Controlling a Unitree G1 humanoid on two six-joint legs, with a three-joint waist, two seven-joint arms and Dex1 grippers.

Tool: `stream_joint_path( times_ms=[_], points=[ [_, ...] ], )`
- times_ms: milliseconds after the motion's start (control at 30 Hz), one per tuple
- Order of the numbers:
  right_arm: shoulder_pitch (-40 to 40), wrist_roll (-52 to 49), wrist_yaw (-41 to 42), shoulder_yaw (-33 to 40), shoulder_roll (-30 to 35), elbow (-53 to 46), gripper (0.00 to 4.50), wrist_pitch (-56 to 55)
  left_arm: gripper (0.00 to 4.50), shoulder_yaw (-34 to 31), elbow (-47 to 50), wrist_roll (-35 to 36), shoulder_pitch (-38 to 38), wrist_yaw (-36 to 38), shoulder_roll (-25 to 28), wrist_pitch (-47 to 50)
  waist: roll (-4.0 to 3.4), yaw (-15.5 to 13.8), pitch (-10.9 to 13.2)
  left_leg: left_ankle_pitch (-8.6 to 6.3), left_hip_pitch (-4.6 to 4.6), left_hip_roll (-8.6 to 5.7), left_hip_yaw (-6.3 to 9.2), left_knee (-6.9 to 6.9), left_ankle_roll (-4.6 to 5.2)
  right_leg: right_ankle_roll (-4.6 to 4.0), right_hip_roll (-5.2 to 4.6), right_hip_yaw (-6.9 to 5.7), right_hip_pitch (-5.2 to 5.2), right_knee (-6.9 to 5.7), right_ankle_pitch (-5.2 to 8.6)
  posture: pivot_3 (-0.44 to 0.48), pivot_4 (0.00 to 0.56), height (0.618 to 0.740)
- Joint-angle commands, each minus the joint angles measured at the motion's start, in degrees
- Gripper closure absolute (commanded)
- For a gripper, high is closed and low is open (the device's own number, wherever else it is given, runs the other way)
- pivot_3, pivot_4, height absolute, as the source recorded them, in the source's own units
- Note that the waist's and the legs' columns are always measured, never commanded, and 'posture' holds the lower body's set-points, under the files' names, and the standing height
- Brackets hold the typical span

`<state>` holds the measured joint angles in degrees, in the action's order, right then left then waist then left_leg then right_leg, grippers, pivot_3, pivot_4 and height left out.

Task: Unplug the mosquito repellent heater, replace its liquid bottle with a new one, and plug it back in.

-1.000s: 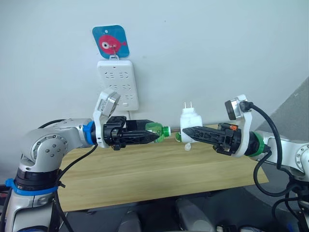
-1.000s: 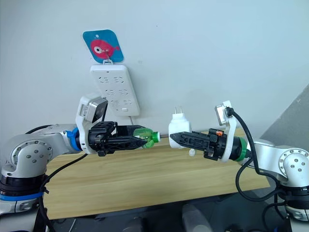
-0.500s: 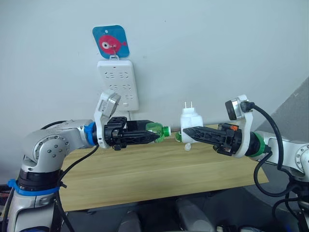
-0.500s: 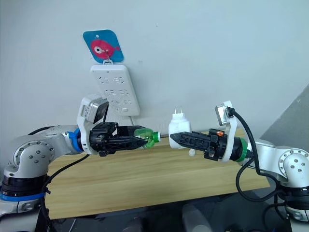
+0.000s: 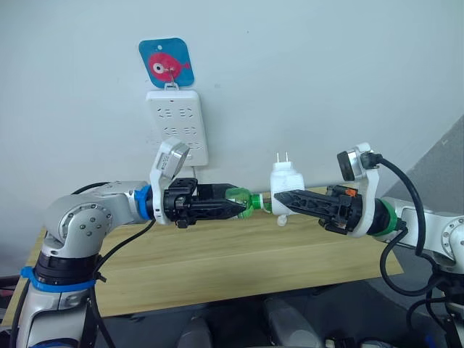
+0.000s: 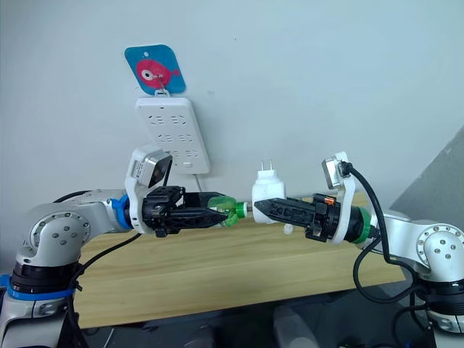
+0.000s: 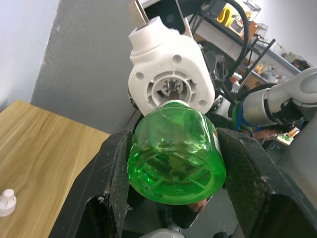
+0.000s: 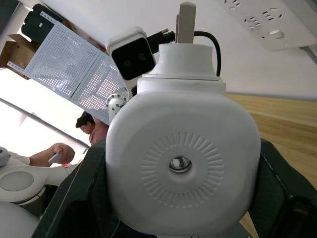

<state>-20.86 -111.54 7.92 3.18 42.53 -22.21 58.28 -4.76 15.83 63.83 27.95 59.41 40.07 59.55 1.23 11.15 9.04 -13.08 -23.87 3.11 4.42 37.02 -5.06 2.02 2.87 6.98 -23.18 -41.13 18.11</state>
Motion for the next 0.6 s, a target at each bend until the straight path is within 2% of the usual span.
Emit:
stream_joint_path(
  times_ms=[33,600],
  points=[
    [-0.4,-1.5,1.1,0.3,-0.3,-2.0,1.50,-0.7,2.16,-1.1,0.4,1.4,1.9,-0.6,-1.2,-0.5,0.00,0.0,0.0,0.00,0.00,0.00,0.00,0.00,0.00,0.00,0.00,0.00,0.00,0.00,0.00,-0.193,0.086,0.729],
    [0.4,-1.5,1.8,0.3,0.7,-1.8,1.50,-0.4,2.16,-3.0,-1.7,3.8,3.4,0.9,0.9,2.7,-0.05,0.0,-0.1,0.01,0.00,0.00,0.02,0.02,0.01,0.01,0.00,-0.01,0.01,-0.02,0.00,-0.191,0.086,0.729]
  ],
)
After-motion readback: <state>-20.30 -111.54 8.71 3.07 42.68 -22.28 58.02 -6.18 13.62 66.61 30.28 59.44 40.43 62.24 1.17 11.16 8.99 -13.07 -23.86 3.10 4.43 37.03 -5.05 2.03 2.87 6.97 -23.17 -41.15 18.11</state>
